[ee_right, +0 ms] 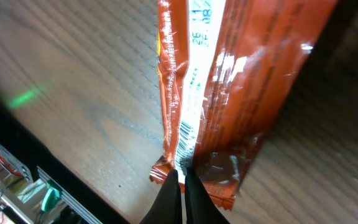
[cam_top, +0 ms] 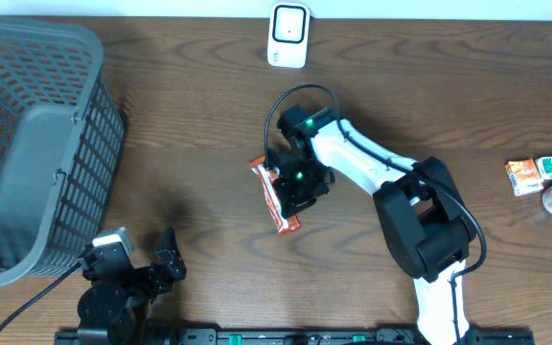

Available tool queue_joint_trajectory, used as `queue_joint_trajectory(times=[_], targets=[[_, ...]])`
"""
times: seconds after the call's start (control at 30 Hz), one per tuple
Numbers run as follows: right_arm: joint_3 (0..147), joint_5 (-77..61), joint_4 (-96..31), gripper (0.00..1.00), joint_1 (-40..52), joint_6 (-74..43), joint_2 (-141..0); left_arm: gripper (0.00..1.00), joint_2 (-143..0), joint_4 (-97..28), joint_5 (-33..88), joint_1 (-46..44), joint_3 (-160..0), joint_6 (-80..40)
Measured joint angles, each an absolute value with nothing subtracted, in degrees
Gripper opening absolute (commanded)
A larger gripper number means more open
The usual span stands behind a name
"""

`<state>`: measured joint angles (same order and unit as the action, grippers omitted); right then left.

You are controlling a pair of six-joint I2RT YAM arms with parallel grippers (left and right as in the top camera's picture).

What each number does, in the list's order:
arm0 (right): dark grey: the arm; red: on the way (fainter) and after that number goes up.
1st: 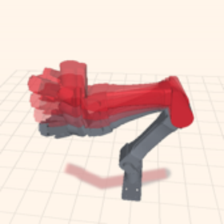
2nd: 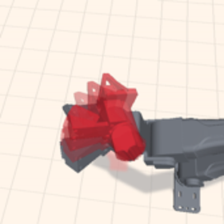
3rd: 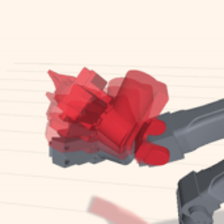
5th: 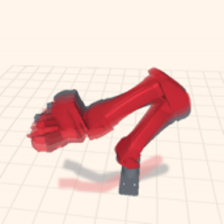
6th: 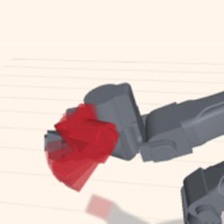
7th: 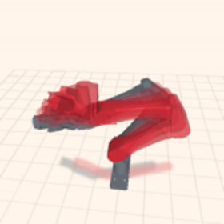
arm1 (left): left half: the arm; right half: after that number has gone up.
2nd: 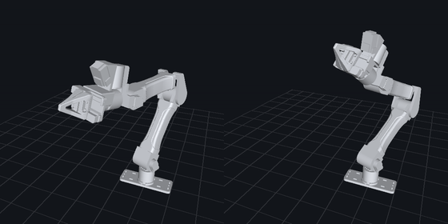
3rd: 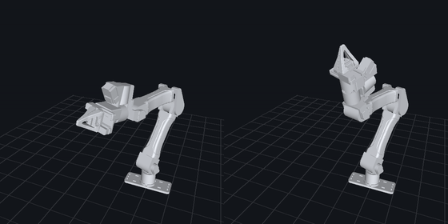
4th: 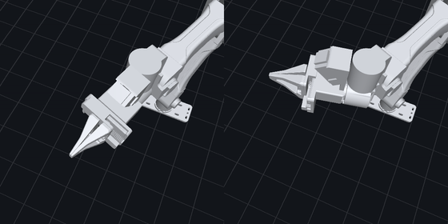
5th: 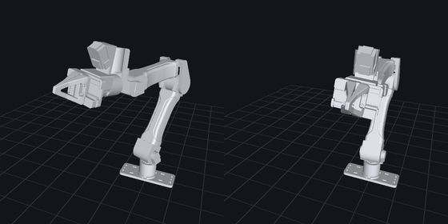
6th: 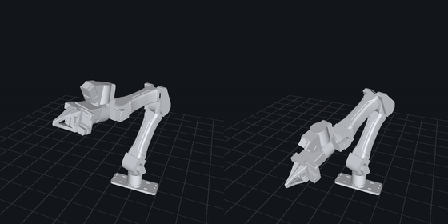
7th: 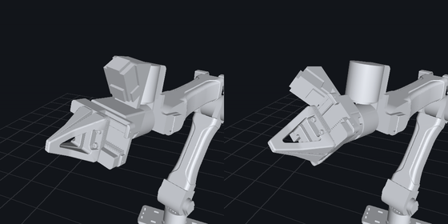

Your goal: Scan the item barcode

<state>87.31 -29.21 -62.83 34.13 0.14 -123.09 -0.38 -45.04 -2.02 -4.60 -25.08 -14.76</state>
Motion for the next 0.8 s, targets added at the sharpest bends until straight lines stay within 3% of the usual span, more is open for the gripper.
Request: queue_joint_trajectory(times=[0.07, 0.17, 0.2, 0.23, 0.27, 0.3, 0.8], targets=[[87.3, -28.5, -62.7, 0.03, 34.2, -1.4, -123.1, 0.98, -0.4, -45.0, -2.0, -4.6, -25.1, -14.8], [87.3, -28.1, -62.7, 0.25, 33.2, -3.4, -123.1, 0.98, -0.4, -45.0, -2.0, -4.6, -25.1, -14.8], [87.3, -28.3, -62.7, 0.61, 32.7, -3.9, -123.1, 0.98, -0.4, -45.0, -2.0, -4.6, -25.1, -14.8], [87.3, -28.9, -62.7, 0.87, 31.7, -4.2, -123.1, 0.98, -0.4, -45.0, -2.0, -4.6, -25.1, -14.8], [87.3, -29.5, -62.7, 0.96, 31.0, -4.3, -123.1, 0.98, -0.4, -45.0, -2.0, -4.6, -25.1, -14.8], [87.3, -30.3, -62.7, 0.99, 30.4, -4.1, -123.1, 0.98, -0.4, -45.0, -2.0, -4.6, -25.1, -14.8], [87.4, -39.8, -48.5, 0.99, 25.1, 0.3, -123.1, 0.98, -0.4, -45.0, -2.0, -4.6, -25.1, -14.8]])
